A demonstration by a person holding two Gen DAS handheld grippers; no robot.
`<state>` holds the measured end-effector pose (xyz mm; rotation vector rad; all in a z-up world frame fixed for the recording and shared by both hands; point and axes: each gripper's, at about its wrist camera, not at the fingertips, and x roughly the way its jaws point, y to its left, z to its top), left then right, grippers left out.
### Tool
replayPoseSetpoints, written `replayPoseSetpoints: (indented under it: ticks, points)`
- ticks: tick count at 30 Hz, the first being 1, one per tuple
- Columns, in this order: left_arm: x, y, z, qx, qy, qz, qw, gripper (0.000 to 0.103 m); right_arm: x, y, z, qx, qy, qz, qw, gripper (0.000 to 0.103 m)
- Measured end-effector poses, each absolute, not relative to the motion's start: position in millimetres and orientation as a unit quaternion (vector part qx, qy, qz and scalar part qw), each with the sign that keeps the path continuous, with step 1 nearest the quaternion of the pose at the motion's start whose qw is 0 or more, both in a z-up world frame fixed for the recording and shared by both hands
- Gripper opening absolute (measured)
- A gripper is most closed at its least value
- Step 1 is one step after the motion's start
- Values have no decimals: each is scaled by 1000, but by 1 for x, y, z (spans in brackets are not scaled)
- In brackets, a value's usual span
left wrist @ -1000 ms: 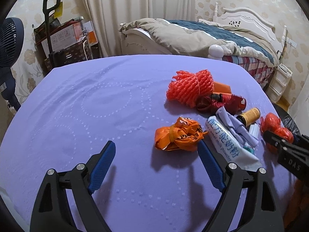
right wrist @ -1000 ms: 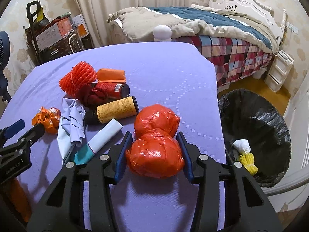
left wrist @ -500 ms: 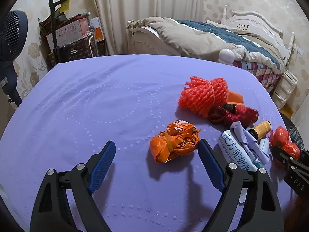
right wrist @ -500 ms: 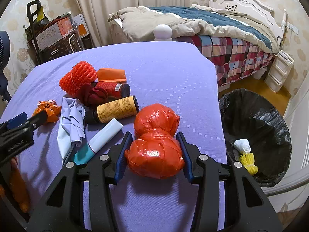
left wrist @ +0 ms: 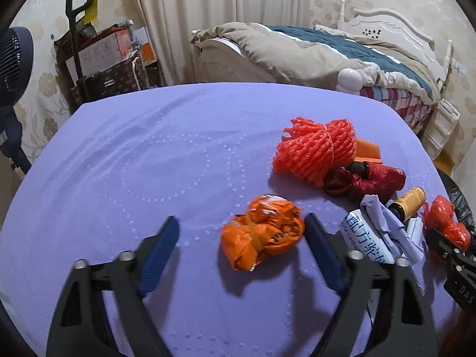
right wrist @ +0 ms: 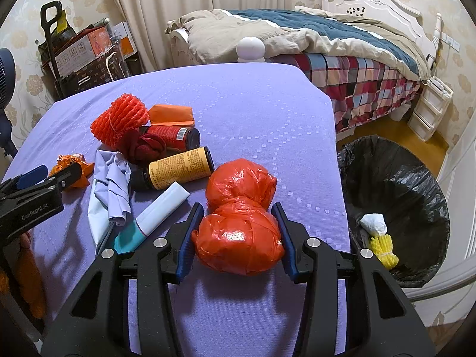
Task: Collect trash
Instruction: 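Grasp the orange wrapper with the left gripper while the right gripper holds the red bags, then carry both items over the bin and open both grippers to drop them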
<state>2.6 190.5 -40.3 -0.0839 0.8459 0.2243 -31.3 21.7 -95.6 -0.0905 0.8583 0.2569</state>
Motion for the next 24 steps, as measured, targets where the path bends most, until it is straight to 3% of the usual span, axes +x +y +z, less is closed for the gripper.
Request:
replayPoseSetpoints:
  ticks: [3, 8, 11, 19, 24]
  points:
    - [1, 190, -43, -48, 413, 87, 905, 55, -32, 22, -96, -46, 415, 124, 900, 46]
    - [-2, 191, -45, -53, 413, 81, 906, 54, -32, 22, -96, -45, 415, 124, 900, 48]
    - [-4, 191, -44, -56, 412, 80, 906, 54, -32, 24, -97, -50, 416, 125, 899, 55]
    - [-8, 195, -44, -66, 410, 78, 907, 54, -30, 25, -99, -50, 422, 121, 897, 63]
    - [-11, 197, -44, -70, 409, 78, 907, 53, -27, 21, -97, -38, 424, 115, 898, 63]
